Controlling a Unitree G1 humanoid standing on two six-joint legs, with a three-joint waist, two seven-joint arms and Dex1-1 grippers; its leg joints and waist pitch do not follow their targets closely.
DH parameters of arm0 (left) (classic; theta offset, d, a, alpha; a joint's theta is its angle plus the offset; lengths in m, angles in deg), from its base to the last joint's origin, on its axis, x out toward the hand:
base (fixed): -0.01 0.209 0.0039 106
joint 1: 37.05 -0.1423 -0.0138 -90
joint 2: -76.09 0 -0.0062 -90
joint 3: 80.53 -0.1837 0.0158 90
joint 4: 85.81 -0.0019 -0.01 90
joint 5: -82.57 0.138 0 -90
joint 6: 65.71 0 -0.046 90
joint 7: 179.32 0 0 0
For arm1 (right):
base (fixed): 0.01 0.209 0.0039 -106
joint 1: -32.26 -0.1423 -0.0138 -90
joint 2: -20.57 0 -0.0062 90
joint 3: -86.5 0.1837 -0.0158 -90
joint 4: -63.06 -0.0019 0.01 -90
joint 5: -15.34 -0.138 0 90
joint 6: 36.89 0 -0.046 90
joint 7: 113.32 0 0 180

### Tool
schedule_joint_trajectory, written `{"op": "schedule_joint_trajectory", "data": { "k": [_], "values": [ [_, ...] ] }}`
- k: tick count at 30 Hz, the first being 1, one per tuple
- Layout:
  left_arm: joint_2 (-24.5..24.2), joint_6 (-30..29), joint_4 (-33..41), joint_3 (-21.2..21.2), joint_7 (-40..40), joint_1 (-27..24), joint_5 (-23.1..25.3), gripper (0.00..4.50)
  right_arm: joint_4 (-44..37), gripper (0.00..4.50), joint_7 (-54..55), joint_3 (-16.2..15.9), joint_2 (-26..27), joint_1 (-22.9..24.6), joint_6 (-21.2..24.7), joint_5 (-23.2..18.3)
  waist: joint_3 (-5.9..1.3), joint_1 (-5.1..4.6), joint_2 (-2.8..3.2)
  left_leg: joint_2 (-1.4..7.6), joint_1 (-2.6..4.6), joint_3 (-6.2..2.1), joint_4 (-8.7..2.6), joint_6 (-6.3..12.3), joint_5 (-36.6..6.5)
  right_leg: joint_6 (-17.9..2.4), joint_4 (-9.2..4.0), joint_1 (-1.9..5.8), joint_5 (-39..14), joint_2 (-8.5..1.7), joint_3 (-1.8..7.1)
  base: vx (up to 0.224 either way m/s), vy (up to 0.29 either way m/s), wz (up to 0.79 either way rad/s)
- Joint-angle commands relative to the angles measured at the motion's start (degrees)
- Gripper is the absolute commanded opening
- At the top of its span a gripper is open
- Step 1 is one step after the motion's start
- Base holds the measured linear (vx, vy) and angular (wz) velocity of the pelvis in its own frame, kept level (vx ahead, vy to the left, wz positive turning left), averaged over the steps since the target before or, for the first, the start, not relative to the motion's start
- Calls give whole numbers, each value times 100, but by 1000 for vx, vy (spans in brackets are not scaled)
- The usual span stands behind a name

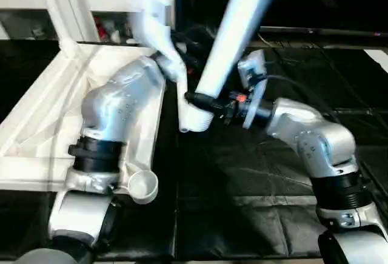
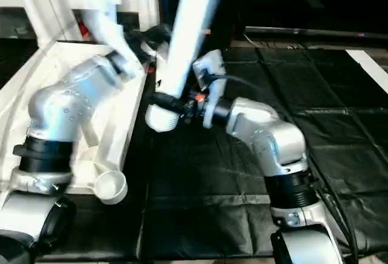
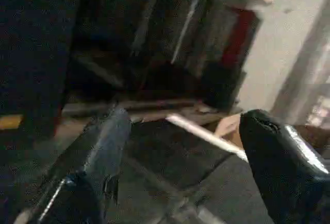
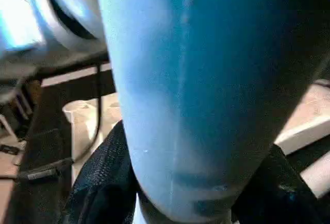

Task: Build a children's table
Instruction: Pick table leg

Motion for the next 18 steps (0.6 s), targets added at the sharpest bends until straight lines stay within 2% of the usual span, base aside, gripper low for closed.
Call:
{"op": "schedule_joint_trajectory", "data": {
  "k": [1,3,6,9,11,13,15,16,17,18],
  "values": [
    [151,-118,332,-383,-349,108,-215,385,102,193,101,-81,8,-23,45,181,-414,-6,-16,438,171,-171,-399,-132,-587,-1390,-407,266,160,-590,251,0,0,0],
    [128,81,245,-397,-364,96,-29,385,121,193,135,-106,-5,-16,17,253,-409,-9,-11,450,193,-177,-406,-158,-702,-1345,-434,253,-167,-584,257,0,0,0],
    [81,317,-80,-97,-132,153,293,385,160,193,320,-65,-27,-4,79,292,-401,-21,2,465,212,-193,-432,-223,-781,-1269,-452,232,-362,-570,254,0,0,0],
    [-18,430,-204,26,-2,153,459,385,221,193,525,-4,-45,9,143,354,-411,-17,0,458,219,-193,-430,-262,-734,-1256,-446,229,-307,-572,254,0,0,0],
    [-308,546,-355,179,118,45,685,385,168,193,629,110,-60,105,37,381,-424,-7,16,454,199,-193,-421,-255,-654,-1255,-427,241,-122,-580,256,0,0,0],
    [-735,632,-370,277,194,-333,1008,385,-117,192,837,265,-80,371,-162,516,-429,-20,61,451,194,-207,-430,-271,-637,-1131,-404,241,28,-559,253,0,0,0],
    [-1049,694,-251,274,262,-818,1341,385,-419,192,1324,408,-81,633,-246,772,-440,-54,55,452,196,-201,-439,-287,-534,-1056,-389,243,224,-544,248,0,0,0],
    [-1065,686,-237,276,273,-853,1358,385,-440,192,1367,415,-83,652,-262,806,-456,-62,65,442,205,-192,-425,-300,-453,-1060,-374,232,353,-530,242,0,0,0],
    [-1217,551,-66,290,344,-1215,1498,385,-641,192,1789,449,-140,850,-374,1164,-466,-57,107,448,210,-200,-424,-327,-424,-1072,-361,229,401,-536,237,0,0,0],
    [-1261,481,1,291,354,-1332,1525,385,-703,192,1915,443,-172,916,-401,1290,-443,-65,100,452,215,-191,-448,-395,-503,-1049,-379,201,300,-512,229,0,0,0]
  ]
}}
